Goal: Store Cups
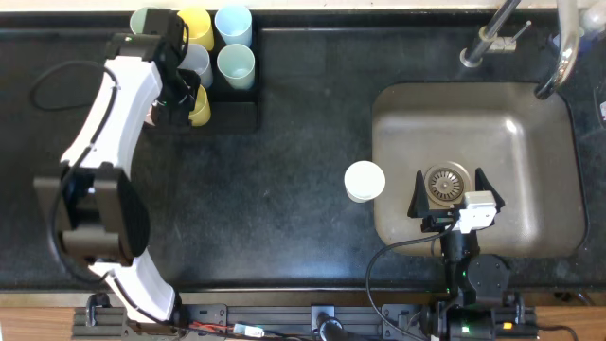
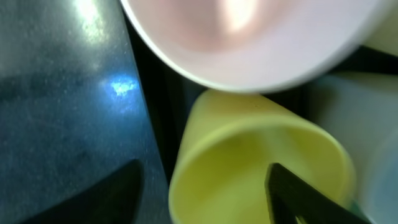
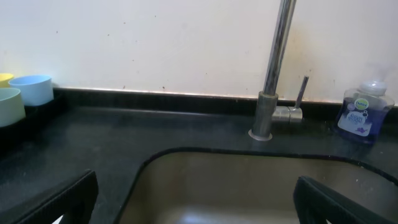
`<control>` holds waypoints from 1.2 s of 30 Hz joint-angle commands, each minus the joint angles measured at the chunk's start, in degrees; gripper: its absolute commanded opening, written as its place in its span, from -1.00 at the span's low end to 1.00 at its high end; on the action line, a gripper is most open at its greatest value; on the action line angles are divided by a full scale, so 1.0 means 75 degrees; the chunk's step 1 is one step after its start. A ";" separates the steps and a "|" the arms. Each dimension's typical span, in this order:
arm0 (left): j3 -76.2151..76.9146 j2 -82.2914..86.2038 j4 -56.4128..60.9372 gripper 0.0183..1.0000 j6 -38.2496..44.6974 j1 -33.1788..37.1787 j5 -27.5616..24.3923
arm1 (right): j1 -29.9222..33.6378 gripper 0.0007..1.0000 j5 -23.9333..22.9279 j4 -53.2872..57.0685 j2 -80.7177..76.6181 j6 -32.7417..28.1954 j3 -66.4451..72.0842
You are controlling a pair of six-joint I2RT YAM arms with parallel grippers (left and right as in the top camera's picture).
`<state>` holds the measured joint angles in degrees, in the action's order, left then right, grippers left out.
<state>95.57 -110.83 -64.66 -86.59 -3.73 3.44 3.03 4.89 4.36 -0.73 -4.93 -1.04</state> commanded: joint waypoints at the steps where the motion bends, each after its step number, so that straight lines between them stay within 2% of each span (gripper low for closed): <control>1: 0.0052 0.1714 0.0175 0.70 0.0329 -0.0131 0.0143 | 0.0044 1.00 -0.0058 -0.0038 0.0064 0.0032 0.0102; 3: 0.0052 0.2430 0.0656 0.83 0.0950 -0.0213 0.0490 | 0.0044 1.00 -0.0058 -0.0035 0.0064 0.0032 0.0102; 5: 0.0050 0.3165 0.1396 1.00 0.2057 -0.0318 0.0915 | 0.0044 0.99 -0.0058 -0.0038 0.0064 0.0032 0.0102; 8: 0.0029 0.4132 0.2594 1.00 0.4403 -0.0420 0.1355 | 0.0044 1.00 -0.0058 -0.0038 0.0064 0.0032 0.0102; 10: -0.0134 0.4639 0.3497 1.00 0.6400 -0.0417 0.1084 | 0.0044 1.00 -0.0058 -0.0038 0.0064 0.0032 0.0102; 12: -0.0548 0.5147 0.4532 1.00 0.8585 -0.0399 0.0280 | 0.0044 1.00 -0.0058 -0.0035 0.0064 0.0032 0.0102; 14: -0.1239 0.5689 0.5461 1.00 0.9783 -0.0399 -0.0268 | 0.0044 0.99 -0.0058 -0.0035 0.0064 0.0032 0.0102; 25: -0.7201 0.9224 1.0518 1.00 1.0357 -0.0146 -0.0641 | 0.0044 0.99 -0.0058 -0.0035 0.0064 0.0032 0.0102; 36: -1.0995 1.2281 1.1194 1.00 1.0634 -0.0108 -0.0595 | 0.0044 1.00 -0.0058 -0.0038 0.0064 0.0032 0.0102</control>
<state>16.97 -23.03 18.87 -8.91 -5.10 -1.10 3.03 4.86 4.34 -0.73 -4.91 -1.04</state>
